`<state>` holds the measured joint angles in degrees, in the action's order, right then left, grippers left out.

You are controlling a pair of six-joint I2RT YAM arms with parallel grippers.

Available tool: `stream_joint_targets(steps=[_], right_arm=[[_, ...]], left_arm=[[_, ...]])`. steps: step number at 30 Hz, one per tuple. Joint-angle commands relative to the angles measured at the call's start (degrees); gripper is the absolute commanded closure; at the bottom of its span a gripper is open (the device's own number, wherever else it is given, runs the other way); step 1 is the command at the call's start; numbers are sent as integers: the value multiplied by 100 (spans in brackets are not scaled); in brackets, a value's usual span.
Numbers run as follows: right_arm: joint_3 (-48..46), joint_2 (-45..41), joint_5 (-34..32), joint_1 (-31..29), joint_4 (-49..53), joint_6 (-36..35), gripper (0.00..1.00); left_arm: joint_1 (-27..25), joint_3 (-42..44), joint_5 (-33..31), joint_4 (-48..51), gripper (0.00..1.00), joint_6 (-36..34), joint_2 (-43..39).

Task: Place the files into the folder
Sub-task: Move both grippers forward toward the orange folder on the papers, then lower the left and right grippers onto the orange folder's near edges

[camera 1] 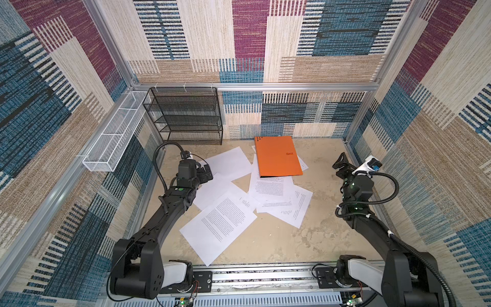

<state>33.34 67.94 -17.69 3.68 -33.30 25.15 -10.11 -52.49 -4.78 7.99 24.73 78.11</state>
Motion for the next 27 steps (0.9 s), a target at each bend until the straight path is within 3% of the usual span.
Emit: stream_joint_targets(steps=[1,3,7,12,19,23,27], right_arm=[[1062,772,384,-8,2061,632,1],[1957,1520,740,-32,2862,511,0],[2302,2143,1411,-93,2846,441,0],[2808,2818,1805,-247,2960,331,0],[3255,3238,2112,-421,3049,162,0],[3423,3442,2388,-470,3088,99,0],[3620,3654,2600,-501,3188,58,0]], left_arm=[[-560,-394,875,2087,1,1607,469],[-1015,-435,611,2561,1,2092,640],[-1722,-26,478,2485,2,2827,647],[-2064,375,757,1593,1,3060,1134],[-1952,385,96,860,1,3160,1732],[-1399,174,-56,665,1,3299,2173],[-781,-362,-80,615,1,2994,2684]])
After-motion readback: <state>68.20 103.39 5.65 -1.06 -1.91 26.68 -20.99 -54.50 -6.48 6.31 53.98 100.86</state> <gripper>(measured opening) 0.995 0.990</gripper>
